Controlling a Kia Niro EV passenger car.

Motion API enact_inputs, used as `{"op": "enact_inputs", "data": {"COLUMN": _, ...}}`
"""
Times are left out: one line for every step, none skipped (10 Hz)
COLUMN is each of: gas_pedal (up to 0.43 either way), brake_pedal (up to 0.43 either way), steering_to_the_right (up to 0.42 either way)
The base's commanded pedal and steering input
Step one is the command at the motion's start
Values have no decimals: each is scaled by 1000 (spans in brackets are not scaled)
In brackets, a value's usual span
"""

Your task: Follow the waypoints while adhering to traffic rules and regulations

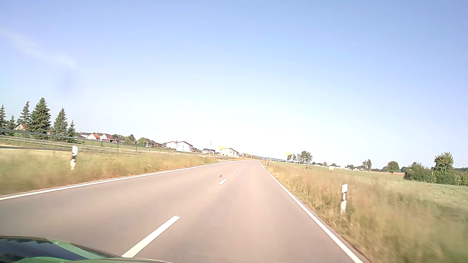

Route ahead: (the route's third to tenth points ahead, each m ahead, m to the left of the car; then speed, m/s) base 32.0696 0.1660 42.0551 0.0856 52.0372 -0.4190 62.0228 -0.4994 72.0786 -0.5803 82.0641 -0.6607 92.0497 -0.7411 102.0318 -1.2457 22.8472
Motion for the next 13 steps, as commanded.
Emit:
{"op": "enact_inputs", "data": {"gas_pedal": 240, "brake_pedal": 0, "steering_to_the_right": -1}}
{"op": "enact_inputs", "data": {"gas_pedal": 240, "brake_pedal": 0, "steering_to_the_right": -1}}
{"op": "enact_inputs", "data": {"gas_pedal": 240, "brake_pedal": 0, "steering_to_the_right": -1}}
{"op": "enact_inputs", "data": {"gas_pedal": 248, "brake_pedal": 0, "steering_to_the_right": -1}}
{"op": "enact_inputs", "data": {"gas_pedal": 248, "brake_pedal": 0, "steering_to_the_right": -1}}
{"op": "enact_inputs", "data": {"gas_pedal": 248, "brake_pedal": 0, "steering_to_the_right": -1}}
{"op": "enact_inputs", "data": {"gas_pedal": 248, "brake_pedal": 0, "steering_to_the_right": -1}}
{"op": "enact_inputs", "data": {"gas_pedal": 248, "brake_pedal": 0, "steering_to_the_right": -1}}
{"op": "enact_inputs", "data": {"gas_pedal": 248, "brake_pedal": 0, "steering_to_the_right": -1}}
{"op": "enact_inputs", "data": {"gas_pedal": 240, "brake_pedal": 0, "steering_to_the_right": -1}}
{"op": "enact_inputs", "data": {"gas_pedal": 240, "brake_pedal": 0, "steering_to_the_right": -1}}
{"op": "enact_inputs", "data": {"gas_pedal": 240, "brake_pedal": 0, "steering_to_the_right": 0}}
{"op": "enact_inputs", "data": {"gas_pedal": 240, "brake_pedal": 0, "steering_to_the_right": -1}}
